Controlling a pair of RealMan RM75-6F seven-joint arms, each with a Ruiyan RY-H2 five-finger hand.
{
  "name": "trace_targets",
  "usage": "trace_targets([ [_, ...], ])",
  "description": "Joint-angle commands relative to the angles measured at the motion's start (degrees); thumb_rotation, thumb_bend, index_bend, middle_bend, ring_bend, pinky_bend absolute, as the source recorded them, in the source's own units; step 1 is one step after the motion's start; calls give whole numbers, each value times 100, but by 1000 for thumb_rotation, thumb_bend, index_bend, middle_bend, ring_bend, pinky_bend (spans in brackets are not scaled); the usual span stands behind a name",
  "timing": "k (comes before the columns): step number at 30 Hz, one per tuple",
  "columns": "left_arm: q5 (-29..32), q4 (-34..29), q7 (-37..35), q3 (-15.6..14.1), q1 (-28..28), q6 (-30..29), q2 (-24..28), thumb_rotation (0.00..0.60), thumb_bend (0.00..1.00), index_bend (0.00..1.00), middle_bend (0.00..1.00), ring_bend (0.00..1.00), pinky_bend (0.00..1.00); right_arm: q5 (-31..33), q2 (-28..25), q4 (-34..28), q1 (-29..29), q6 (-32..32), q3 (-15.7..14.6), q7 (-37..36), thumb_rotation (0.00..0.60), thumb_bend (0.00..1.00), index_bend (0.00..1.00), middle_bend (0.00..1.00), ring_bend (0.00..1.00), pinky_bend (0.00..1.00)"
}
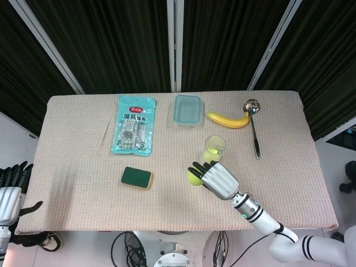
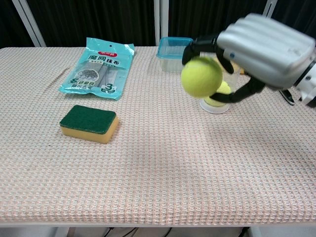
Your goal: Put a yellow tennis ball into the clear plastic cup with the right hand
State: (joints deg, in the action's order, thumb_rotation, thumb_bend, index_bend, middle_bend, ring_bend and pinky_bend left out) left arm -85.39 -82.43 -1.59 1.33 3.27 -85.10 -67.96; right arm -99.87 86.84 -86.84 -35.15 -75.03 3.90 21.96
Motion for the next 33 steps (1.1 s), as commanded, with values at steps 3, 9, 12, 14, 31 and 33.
trace_targets([
  [3,1,-7,9,-11,2,20,7,600,0,0,0,0,0,286,-237,-196,101,-412,569,15,600,243,773,617,638,800],
  [9,-27,-30,42,-3,6,-13,17,600,0,0,0,0,0,931,-182,51,162,-371,907,-16,600,243,772,625,635,800],
  [12,-23,-35,80,0,20,10,15,600,0,0,0,0,0,1166,-156,128,170,-201,907,-127,600,242,761,626,635,794],
  [14,-9,-37,110,-2,34,48,12,600,0,0,0,0,0,1250,-149,174,162,-110,893,-189,600,238,749,623,634,776],
  [31,104,-51,114,26,55,141,28,600,0,0,0,0,0,1855,-427,-325,97,458,927,-257,600,50,1,74,0,149],
  [33,100,-48,108,28,58,139,28,600,0,0,0,0,0,1819,-452,-341,113,399,928,-298,600,49,0,70,0,148],
])
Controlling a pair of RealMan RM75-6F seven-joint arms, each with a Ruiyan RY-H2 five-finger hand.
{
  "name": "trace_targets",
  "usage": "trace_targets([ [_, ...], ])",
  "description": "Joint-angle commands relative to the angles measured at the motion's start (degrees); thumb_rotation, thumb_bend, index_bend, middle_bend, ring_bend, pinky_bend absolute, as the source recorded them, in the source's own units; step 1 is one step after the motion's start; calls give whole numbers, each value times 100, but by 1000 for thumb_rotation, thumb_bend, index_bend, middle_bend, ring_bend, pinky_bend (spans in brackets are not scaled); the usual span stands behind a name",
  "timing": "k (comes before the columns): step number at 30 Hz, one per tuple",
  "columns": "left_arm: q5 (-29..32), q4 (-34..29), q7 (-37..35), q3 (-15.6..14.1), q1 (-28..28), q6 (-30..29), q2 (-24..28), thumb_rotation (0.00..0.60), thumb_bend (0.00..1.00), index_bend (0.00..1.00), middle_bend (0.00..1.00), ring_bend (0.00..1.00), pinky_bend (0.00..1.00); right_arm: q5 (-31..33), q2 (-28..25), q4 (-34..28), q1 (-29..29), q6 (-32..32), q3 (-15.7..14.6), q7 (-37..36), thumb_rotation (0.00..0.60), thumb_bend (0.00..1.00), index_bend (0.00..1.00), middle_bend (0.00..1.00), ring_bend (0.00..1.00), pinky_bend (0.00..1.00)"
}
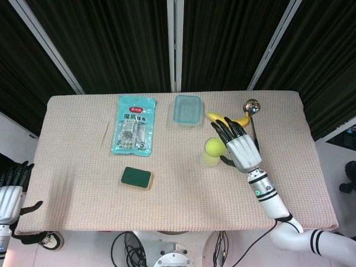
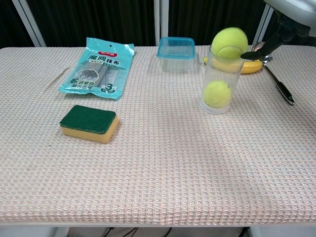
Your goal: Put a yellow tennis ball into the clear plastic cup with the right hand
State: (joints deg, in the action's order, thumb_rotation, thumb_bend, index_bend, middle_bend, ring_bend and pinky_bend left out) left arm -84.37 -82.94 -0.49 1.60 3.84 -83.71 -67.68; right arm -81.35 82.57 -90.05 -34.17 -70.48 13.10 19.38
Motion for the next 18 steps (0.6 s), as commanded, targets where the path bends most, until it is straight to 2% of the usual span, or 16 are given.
trace_targets([
  [1,-4,3,-2,1,3,0,-2,600,0,0,0,0,0,-56,-48,-41,36,-102,5,-74,600,49,0,68,0,149],
  [6,-22,15,-10,2,5,-16,-9,600,0,0,0,0,0,-294,-238,-172,224,-411,-114,-209,600,49,0,66,0,149],
  [11,-102,114,-117,15,-19,-151,-57,600,0,0,0,0,0,-824,-447,-4,891,-1292,-616,-308,600,50,0,64,0,121],
  [15,-191,193,-199,24,-18,-247,-87,600,0,0,0,0,0,-633,-601,404,1660,-1802,-1047,-440,600,67,0,7,0,17],
  [18,-231,223,-177,27,2,-259,-97,600,0,0,0,0,0,-476,-675,677,2083,-2041,-1219,-822,600,74,0,0,0,0],
])
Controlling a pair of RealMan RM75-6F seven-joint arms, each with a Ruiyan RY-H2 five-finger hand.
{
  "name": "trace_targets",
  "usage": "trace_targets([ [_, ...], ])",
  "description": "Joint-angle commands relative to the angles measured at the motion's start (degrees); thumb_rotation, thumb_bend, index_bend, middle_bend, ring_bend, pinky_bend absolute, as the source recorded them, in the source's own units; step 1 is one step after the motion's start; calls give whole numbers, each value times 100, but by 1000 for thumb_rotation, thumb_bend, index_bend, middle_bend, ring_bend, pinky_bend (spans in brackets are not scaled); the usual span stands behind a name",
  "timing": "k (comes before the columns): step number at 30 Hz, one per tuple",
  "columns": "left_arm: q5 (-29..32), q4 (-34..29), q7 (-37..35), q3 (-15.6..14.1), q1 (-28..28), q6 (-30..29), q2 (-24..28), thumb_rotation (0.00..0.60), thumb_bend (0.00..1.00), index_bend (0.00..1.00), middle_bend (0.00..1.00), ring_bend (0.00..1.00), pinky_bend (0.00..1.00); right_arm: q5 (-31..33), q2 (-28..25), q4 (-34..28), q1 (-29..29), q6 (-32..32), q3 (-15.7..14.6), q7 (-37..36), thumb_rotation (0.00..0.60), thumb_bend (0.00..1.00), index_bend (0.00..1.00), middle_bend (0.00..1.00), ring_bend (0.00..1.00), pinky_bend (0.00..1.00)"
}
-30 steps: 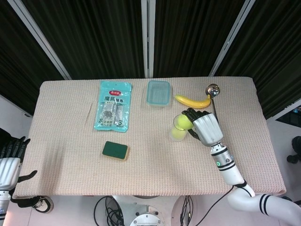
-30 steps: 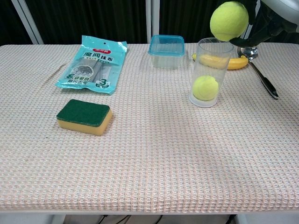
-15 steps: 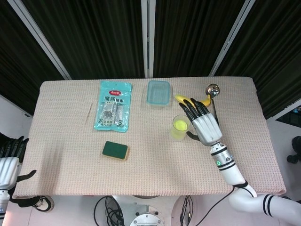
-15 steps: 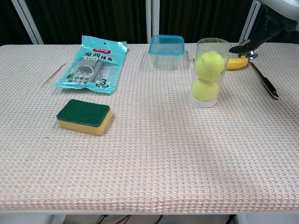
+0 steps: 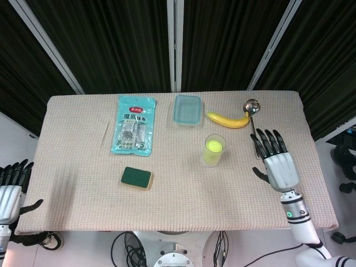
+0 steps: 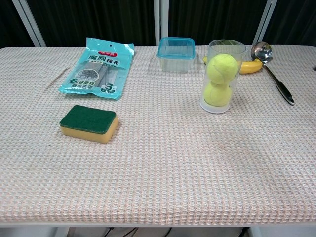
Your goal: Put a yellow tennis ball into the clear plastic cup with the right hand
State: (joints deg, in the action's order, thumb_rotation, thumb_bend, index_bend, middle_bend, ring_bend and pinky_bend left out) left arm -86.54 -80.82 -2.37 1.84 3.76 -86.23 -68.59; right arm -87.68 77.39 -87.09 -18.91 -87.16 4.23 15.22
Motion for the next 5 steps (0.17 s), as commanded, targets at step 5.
trace_targets([
  [5,-149,131,49,34,50,-134,-82,600,0,0,0,0,0,316,-284,578,1082,-589,-509,-1029,600,78,0,0,0,0],
])
